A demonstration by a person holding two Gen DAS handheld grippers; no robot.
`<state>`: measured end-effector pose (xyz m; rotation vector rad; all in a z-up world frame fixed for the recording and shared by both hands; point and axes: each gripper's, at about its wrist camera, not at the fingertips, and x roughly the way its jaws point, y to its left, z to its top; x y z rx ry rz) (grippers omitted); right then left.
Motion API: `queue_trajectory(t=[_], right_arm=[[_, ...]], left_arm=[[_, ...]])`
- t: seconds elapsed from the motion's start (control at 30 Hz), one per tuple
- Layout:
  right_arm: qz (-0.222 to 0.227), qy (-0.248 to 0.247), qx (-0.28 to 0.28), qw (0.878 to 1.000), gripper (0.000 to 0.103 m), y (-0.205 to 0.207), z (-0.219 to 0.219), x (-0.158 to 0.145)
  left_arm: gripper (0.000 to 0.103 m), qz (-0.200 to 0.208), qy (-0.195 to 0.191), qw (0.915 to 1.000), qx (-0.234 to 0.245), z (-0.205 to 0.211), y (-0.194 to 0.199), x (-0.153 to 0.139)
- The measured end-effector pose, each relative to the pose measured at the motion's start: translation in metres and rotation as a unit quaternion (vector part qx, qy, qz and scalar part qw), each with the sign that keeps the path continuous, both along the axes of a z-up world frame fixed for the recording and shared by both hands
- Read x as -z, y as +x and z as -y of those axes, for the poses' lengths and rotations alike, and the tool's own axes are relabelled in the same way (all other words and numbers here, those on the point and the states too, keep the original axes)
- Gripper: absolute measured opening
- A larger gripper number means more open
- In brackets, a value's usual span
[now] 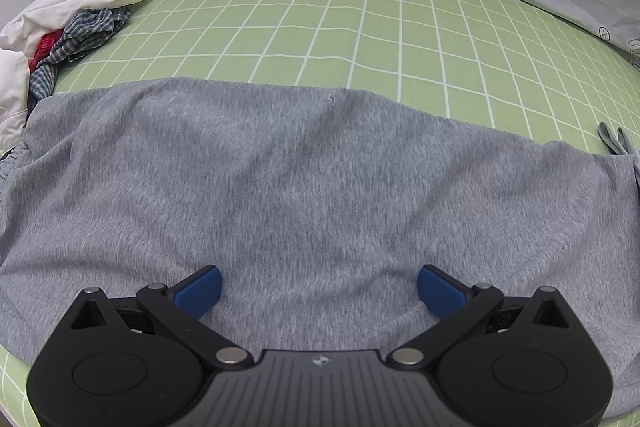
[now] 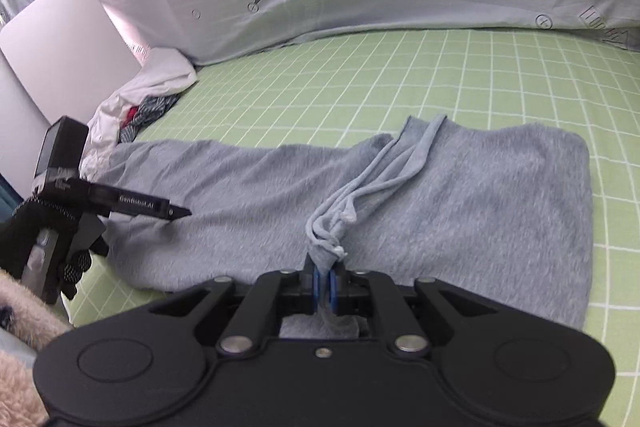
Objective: Fold clothes
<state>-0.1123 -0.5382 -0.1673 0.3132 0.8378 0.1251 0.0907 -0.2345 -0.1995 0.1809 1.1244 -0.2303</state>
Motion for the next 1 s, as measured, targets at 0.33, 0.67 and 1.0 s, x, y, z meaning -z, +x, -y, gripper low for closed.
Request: queue_trajectory(t=[0.33, 0.67, 1.0], right_arm=[[-0.016, 0.007, -0.014, 1.000, 0.016, -0.006, -0.009, 0.002], [-0.004, -0.065, -0.041, 0.997, 0.003, -0.011, -0.042, -0.002], [-0.020, -0.089, -0.038, 0.995, 0.004, -0.040, -0.069, -0.009]], left_arm=[[0.103, 0.006, -0.002, 1.0000, 0.000, 0.001, -0.004, -0.001], [0.103, 0.000, -0.002, 0.9999, 0.015, -0.002, -0.004, -0.003], [0.103, 0.013, 0.000, 0.9998, 0.017, -0.029, -0.019, -0.024]])
